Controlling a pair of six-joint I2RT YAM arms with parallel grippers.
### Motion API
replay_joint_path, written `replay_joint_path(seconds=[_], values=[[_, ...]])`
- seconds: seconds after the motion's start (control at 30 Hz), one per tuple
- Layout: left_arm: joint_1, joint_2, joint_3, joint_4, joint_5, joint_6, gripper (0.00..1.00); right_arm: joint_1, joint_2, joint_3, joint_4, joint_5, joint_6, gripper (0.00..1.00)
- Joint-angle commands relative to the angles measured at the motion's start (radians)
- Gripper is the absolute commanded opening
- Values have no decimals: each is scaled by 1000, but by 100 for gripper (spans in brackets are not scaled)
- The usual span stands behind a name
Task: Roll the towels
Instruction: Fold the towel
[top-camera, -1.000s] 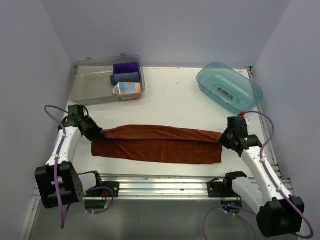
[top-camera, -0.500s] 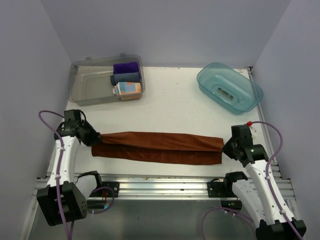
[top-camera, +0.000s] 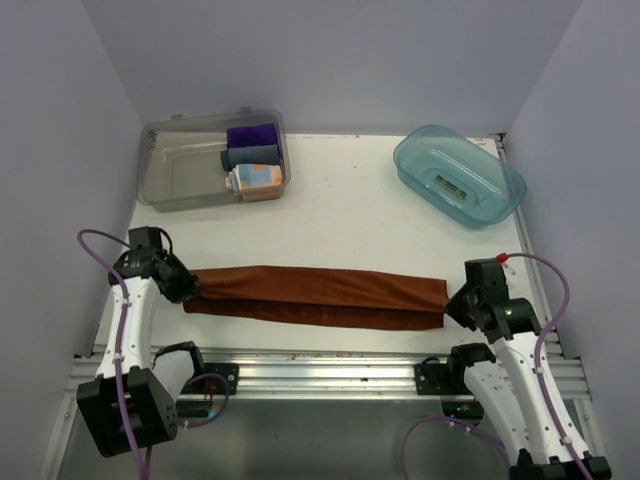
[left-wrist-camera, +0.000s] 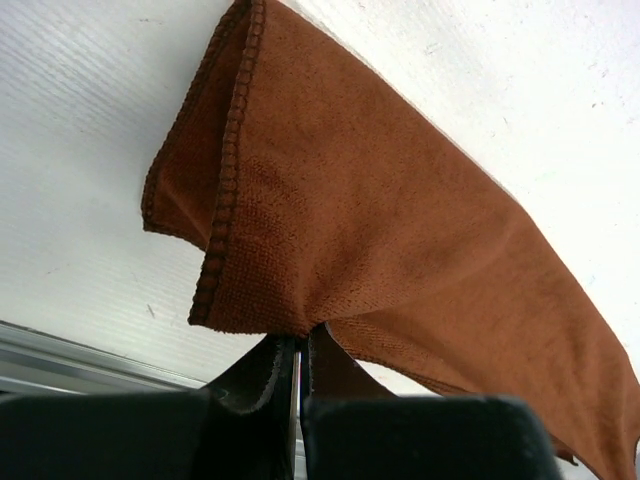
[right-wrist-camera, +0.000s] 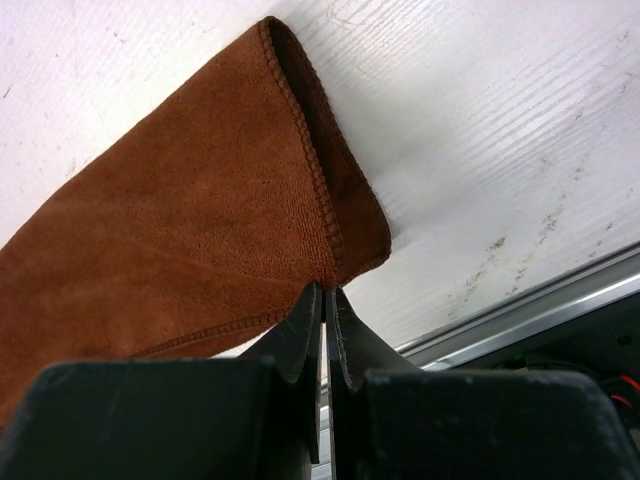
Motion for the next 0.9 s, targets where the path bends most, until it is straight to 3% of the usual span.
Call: replay_joint_path(seconds=[0.0, 0.43, 0.5, 0.63, 0.73, 0.77, 0.8, 0.87], values=[[19, -12, 47, -24, -40, 40, 0, 1, -8, 36, -42, 31, 15, 0], [56, -3, 30, -8, -21, 71, 0, 2, -22, -9, -44, -24, 21, 0], [56, 5, 27, -11, -18, 71, 4, 1, -31, -12, -45, -30, 23, 0], [59, 11, 3, -2, 23, 67, 27, 2, -35, -15, -47, -43, 15, 0], [59, 2, -3, 12, 55, 66, 42, 2, -29, -9, -42, -67, 0, 25], [57, 0, 1, 15, 58, 64, 45, 2, -29, -1, -39, -76, -8, 43], [57, -1, 13, 15, 55, 61, 55, 1, -32, 2, -28, -87, -19, 48], [59, 2, 29, 25, 49, 54, 63, 1, -41, 8, -12, -105, -26, 56]])
